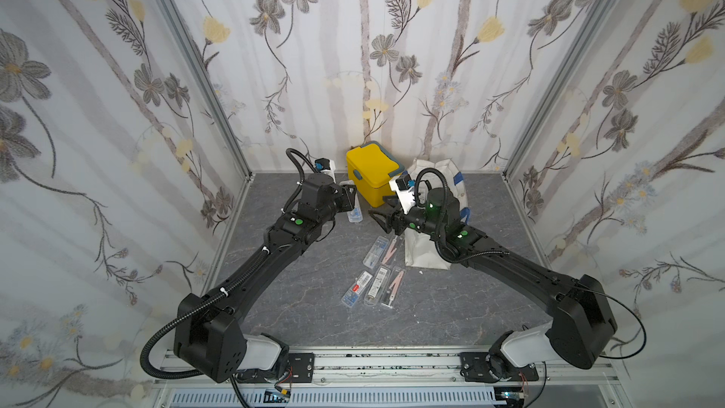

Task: Put the compass set into the canvas bag
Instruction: Pick up the compass set at the center of the board.

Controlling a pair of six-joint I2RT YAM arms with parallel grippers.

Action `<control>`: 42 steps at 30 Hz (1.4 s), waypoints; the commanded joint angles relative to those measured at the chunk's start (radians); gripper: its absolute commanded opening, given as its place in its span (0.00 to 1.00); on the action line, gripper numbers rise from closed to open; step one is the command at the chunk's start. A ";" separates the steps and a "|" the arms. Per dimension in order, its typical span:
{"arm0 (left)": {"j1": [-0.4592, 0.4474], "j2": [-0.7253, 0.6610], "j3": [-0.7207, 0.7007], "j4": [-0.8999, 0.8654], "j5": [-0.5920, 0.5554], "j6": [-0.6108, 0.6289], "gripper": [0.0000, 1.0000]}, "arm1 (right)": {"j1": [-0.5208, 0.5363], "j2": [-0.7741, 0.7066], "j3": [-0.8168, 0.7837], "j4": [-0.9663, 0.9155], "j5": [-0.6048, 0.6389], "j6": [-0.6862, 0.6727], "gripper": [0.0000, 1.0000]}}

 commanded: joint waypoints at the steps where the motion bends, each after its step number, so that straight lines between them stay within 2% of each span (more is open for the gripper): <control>1: 0.003 -0.023 -0.017 0.111 0.078 -0.038 0.35 | 0.007 0.041 0.051 -0.016 -0.030 -0.002 0.70; 8: 0.007 -0.050 -0.042 0.142 0.103 -0.066 0.36 | 0.019 0.112 0.135 -0.020 -0.057 0.035 0.57; 11: 0.007 -0.061 -0.056 0.152 0.105 -0.069 0.36 | 0.027 0.168 0.165 -0.029 -0.057 0.039 0.48; 16: 0.010 -0.079 -0.072 0.162 0.107 -0.072 0.36 | 0.030 0.201 0.186 -0.012 -0.043 0.059 0.46; 27: 0.013 -0.103 -0.114 0.184 0.078 -0.080 0.38 | 0.033 0.227 0.205 0.033 -0.072 0.107 0.18; 30: 0.015 -0.104 -0.122 0.194 0.078 -0.088 0.39 | 0.034 0.228 0.206 0.037 -0.074 0.111 0.15; 34: 0.017 -0.104 -0.128 0.208 0.083 -0.094 0.49 | 0.034 0.231 0.205 0.041 -0.073 0.114 0.12; 35: 0.018 -0.104 -0.130 0.212 0.087 -0.097 0.56 | 0.034 0.231 0.205 0.044 -0.070 0.115 0.12; 36: 0.018 -0.105 -0.132 0.219 0.092 -0.094 0.67 | 0.035 0.231 0.206 0.044 -0.069 0.116 0.12; 38: 0.022 -0.134 -0.140 0.239 0.097 -0.094 0.99 | 0.036 0.228 0.207 0.042 -0.058 0.115 0.12; 42: 0.028 -0.167 -0.157 0.273 0.095 -0.077 1.00 | 0.032 0.210 0.215 0.005 -0.013 0.096 0.12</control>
